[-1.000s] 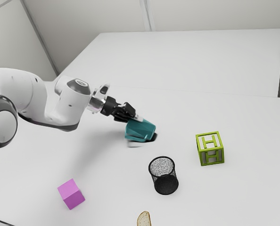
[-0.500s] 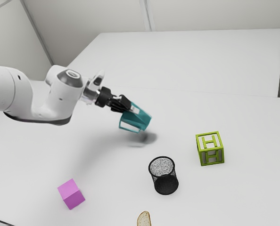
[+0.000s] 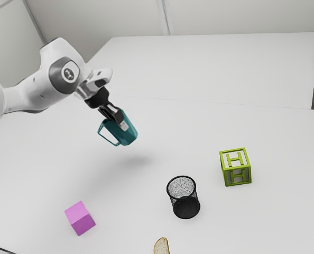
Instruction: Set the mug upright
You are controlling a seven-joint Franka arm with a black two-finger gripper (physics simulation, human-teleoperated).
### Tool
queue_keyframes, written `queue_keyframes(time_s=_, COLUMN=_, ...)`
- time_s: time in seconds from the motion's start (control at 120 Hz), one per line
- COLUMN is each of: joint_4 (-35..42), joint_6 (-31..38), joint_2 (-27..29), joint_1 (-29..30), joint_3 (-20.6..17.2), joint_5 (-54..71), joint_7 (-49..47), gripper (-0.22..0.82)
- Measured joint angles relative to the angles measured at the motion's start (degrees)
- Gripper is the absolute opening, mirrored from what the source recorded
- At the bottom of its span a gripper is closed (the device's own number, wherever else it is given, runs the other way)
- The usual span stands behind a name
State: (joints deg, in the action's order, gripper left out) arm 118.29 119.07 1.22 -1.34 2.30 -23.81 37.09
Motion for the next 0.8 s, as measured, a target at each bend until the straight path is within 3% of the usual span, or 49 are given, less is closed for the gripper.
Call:
queue_keyframes(time_s=0.392, joint_4=7.3, joint_6=-1.2, joint_2=5.7, joint_1=-1.4, joint_3=-0.4, joint_5=16.5, joint_7=-15.1, gripper=-0.18)
queue_keyframes(time_s=0.8, joint_4=16.0, joint_6=10.8, joint_2=7.7, joint_1=-2.3, joint_3=-1.5, joint_5=23.6, joint_7=-27.9, gripper=-0.18)
